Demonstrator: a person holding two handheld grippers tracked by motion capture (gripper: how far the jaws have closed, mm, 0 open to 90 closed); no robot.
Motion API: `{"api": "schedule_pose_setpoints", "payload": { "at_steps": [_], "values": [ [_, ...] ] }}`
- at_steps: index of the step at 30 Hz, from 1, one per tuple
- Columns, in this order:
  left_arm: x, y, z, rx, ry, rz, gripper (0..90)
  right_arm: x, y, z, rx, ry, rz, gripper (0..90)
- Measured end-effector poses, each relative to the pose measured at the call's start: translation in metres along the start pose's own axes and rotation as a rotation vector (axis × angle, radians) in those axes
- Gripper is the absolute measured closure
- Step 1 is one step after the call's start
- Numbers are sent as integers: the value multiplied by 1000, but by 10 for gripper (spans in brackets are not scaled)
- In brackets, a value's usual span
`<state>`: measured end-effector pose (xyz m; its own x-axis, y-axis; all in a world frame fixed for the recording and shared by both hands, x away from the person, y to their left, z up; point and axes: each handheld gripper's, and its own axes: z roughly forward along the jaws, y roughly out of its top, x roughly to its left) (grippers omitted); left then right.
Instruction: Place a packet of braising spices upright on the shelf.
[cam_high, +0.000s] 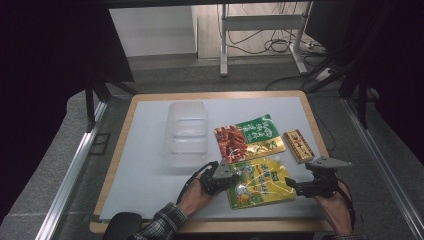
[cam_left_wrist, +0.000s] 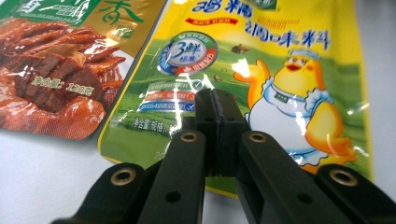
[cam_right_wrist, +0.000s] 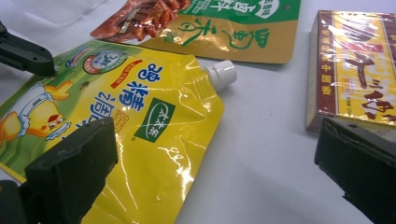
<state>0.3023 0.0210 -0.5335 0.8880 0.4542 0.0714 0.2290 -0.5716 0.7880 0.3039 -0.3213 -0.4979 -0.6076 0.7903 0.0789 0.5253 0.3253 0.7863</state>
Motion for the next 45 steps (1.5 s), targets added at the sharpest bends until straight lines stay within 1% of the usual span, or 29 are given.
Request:
{"api": "schedule_pose_setpoints", "payload": {
  "at_steps": [1,3,4,5,6,10,13,15,18,19,21,22,23,24,26,28,29,30,32,33,36,37,38,39,40,41,42,43,45],
  "values": [
    [-2,-1,1,-3,12,-1,900,0,0,0,1,4,-3,0],
    [-3,-1,1,-5,21,5,900,1,0,0,1,8,-3,0],
    [-2,-3,0,-5,13,-5,900,2,1,0,-1,20,-2,0],
    [-2,-3,0,-5,13,-5,900,2,1,0,-2,25,-1,0],
    [-1,-5,0,-13,5,-17,900,3,1,0,-1,31,0,0],
    [-3,-6,-1,-9,14,0,900,4,2,1,10,48,8,0],
    [-2,-9,-2,-10,-3,-26,900,7,2,3,33,72,21,0],
    [-2,-10,-3,-4,-4,-18,900,8,2,4,34,80,22,0],
    [-3,-11,-4,9,-8,-14,900,10,3,7,55,120,55,0],
    [-3,-11,-4,14,-8,-12,900,10,3,7,55,120,55,0],
    [-2,-12,-5,31,-12,-12,900,12,3,10,70,144,68,0],
    [-2,-13,-5,34,-16,-18,900,13,2,12,84,145,70,0],
    [-1,-14,-6,41,-20,-21,900,14,2,14,100,152,87,0],
    [-2,-14,-6,42,-20,-21,900,14,2,15,106,160,97,1],
    [-1,-14,-6,42,-24,-28,900,14,2,19,137,174,117,9],
    [0,-14,-6,41,-29,-34,900,16,2,22,162,186,134,43],
    [0,-14,-6,42,-33,-37,900,16,2,22,162,186,134,43],
    [1,-14,-6,43,-34,-38,900,17,1,26,188,203,145,85],
    [0,-14,-6,41,-28,-36,900,17,1,31,208,225,164,118],
    [0,-14,-6,41,-28,-36,900,17,1,31,208,225,164,118],
    [0,-14,-6,40,-28,-35,900,17,3,34,211,257,177,222],
    [-1,-14,-6,40,-26,-33,900,17,3,35,202,264,185,249],
    [-1,-14,-6,41,-26,-33,900,16,4,35,200,266,189,276],
    [-1,-14,-6,39,-24,-34,900,14,5,35,192,266,194,333],
    [-1,-14,-6,39,-24,-34,900,14,5,35,192,266,194,333],
    [-1,-14,-6,38,-20,-31,900,13,5,35,183,270,205,354],
    [-2,-14,-6,37,-16,-31,900,10,5,35,169,290,232,426],
    [-2,-15,-6,35,-15,-33,900,8,5,34,159,291,237,450],
    [-3,-15,-6,35,-10,-29,900,7,6,34,158,289,239,495]
  ]
}}
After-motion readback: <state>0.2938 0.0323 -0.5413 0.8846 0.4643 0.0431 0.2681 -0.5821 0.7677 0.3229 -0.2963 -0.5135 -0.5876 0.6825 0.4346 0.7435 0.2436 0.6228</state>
